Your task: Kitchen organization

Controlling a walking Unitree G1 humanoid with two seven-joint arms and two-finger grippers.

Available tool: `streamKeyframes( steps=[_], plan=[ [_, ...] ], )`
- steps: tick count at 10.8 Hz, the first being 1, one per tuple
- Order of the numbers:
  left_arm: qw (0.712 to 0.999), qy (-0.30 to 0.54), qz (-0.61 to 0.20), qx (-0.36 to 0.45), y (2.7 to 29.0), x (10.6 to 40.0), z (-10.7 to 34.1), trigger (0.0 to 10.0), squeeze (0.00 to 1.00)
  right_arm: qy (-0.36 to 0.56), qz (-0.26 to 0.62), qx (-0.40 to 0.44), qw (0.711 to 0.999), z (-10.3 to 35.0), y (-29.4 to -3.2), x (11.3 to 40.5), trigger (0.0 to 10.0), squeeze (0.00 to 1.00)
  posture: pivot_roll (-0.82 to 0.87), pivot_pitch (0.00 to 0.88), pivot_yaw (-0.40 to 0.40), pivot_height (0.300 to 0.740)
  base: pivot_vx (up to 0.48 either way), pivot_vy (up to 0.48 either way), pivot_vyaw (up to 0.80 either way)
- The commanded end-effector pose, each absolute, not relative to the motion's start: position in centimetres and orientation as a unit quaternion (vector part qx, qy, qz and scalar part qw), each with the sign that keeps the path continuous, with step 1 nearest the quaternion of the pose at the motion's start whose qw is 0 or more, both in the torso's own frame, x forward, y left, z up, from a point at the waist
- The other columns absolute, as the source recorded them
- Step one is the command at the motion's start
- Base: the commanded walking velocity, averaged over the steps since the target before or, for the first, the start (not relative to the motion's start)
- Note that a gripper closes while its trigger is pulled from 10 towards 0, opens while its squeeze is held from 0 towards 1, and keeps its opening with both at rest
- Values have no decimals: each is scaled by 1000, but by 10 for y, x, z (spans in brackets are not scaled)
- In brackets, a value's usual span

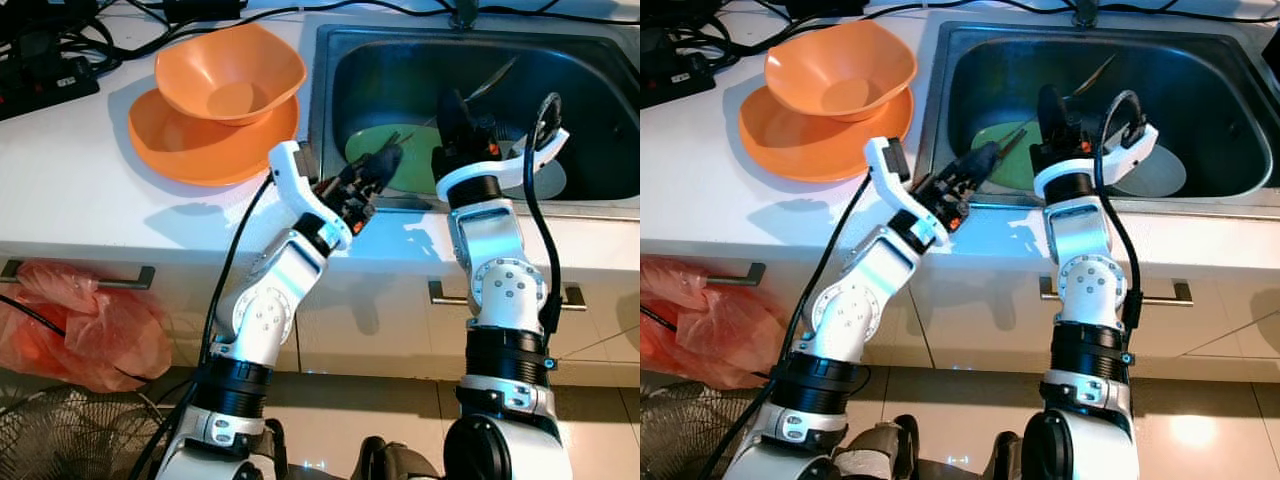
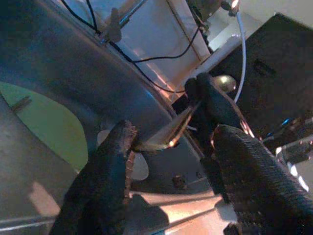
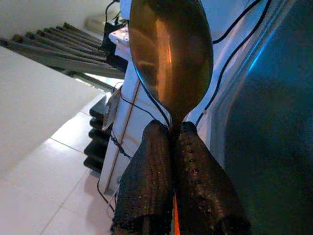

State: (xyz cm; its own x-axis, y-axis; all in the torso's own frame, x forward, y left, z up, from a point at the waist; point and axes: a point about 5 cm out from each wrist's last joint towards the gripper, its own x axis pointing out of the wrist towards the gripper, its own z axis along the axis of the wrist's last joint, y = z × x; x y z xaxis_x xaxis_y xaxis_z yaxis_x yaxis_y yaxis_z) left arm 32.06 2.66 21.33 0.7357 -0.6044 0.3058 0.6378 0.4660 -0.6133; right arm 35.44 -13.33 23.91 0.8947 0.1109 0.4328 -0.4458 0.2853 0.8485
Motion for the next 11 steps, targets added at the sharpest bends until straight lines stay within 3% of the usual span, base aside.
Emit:
streamKeyframes(
  steps=[1,2,5,8,9,11],
  plan=[
    [844,-34,-393,-363,11,312,222,10000,1000,-160,178,576,782,247,-134,356,0,0,99,193,11,740,0,0,0],
    [848,-35,-398,-348,9,311,222,10000,0,-163,169,577,782,248,-137,357,0,0,99,196,9,740,0,0,0],
    [859,-37,-398,-319,9,311,221,10000,0,-182,149,577,782,256,-149,362,0,0,102,197,11,740,0,0,0],
    [884,-45,-390,-252,8,313,220,10000,0,-202,108,538,811,261,-160,367,0,0,103,197,11,740,0,0,0],
    [901,-55,-377,-207,12,316,221,10000,0,-203,96,502,835,260,-163,369,10000,0,104,198,11,740,0,0,0],
    [918,-63,-358,-160,21,320,224,10000,0,-210,93,444,866,260,-161,368,10000,0,105,198,10,740,0,0,0]
  ],
)
